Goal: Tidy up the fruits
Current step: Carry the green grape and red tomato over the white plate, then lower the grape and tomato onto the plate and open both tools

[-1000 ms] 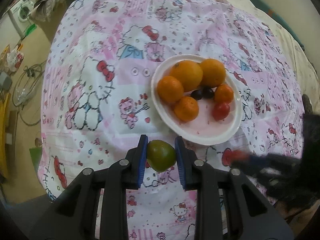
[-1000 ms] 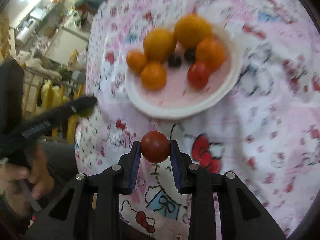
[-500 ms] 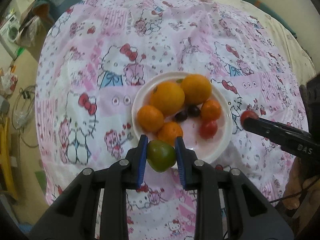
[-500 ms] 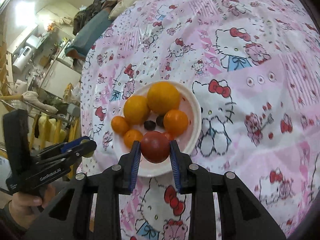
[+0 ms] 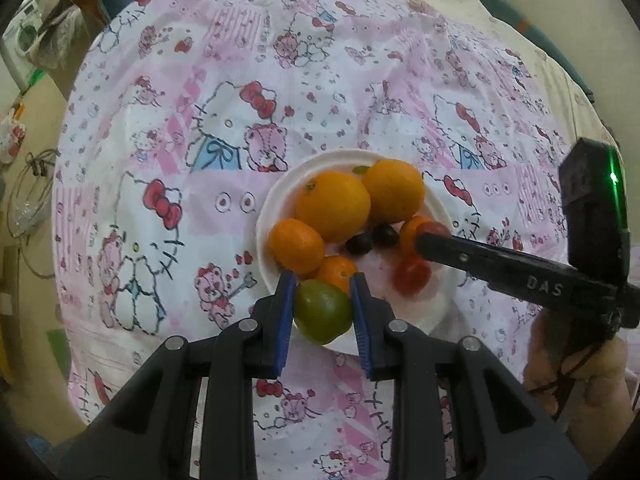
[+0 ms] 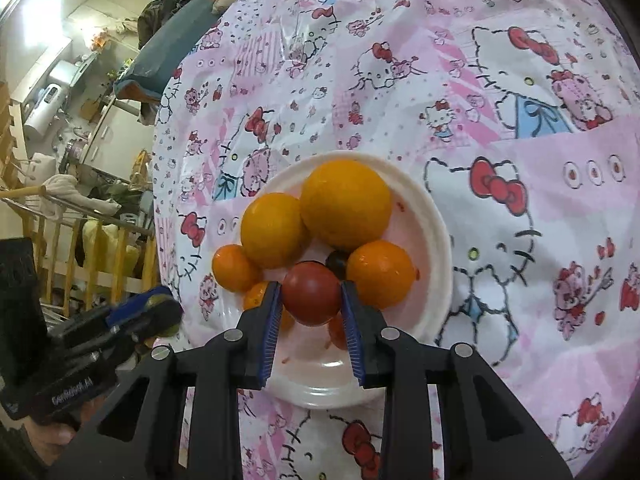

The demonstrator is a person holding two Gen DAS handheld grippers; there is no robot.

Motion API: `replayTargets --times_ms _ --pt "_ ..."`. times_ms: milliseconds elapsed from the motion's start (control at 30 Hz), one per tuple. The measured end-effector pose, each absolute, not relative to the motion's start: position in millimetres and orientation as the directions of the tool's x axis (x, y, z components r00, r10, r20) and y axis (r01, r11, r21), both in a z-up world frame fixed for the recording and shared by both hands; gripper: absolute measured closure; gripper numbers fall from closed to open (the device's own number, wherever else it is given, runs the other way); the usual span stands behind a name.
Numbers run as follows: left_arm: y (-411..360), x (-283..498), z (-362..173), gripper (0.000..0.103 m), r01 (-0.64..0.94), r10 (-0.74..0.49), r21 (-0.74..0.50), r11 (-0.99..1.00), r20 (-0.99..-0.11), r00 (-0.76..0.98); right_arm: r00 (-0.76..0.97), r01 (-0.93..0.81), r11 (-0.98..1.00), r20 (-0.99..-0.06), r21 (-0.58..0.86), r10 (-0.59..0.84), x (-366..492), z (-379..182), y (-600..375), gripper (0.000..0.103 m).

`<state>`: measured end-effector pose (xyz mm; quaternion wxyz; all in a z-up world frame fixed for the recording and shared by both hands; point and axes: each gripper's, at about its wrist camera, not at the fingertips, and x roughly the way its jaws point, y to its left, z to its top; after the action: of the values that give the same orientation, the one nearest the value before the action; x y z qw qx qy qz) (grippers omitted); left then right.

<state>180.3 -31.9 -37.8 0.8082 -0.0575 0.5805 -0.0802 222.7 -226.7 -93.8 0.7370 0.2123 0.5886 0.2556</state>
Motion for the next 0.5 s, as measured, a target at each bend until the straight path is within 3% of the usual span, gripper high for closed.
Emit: replayTargets --times_ms 67,167,500 --pt "-35.6 178.9 -39.8 0.079 0.075 -0.194 -0.179 0.981 -0.932 0.307 0.176 -0.121 0.774 -0.754 0.622 0.633 223.4 -93.1 -226.9 0.069" --pt "-39.0 177.0 -43.3 0.079 0.081 -0.192 -0.175 0.981 -0.935 0.297 0.214 -0.108 0.764 -0.736 0.636 0.642 222.4 -87.1 -233.0 0.023" --pt "-74.7 168.5 -67.3 0.079 0.147 -0.157 -0.120 0.982 -0.949 0.274 0.324 -0.014 0.760 -0.716 0.650 0.618 215.0 -63.5 -277.4 0.023"
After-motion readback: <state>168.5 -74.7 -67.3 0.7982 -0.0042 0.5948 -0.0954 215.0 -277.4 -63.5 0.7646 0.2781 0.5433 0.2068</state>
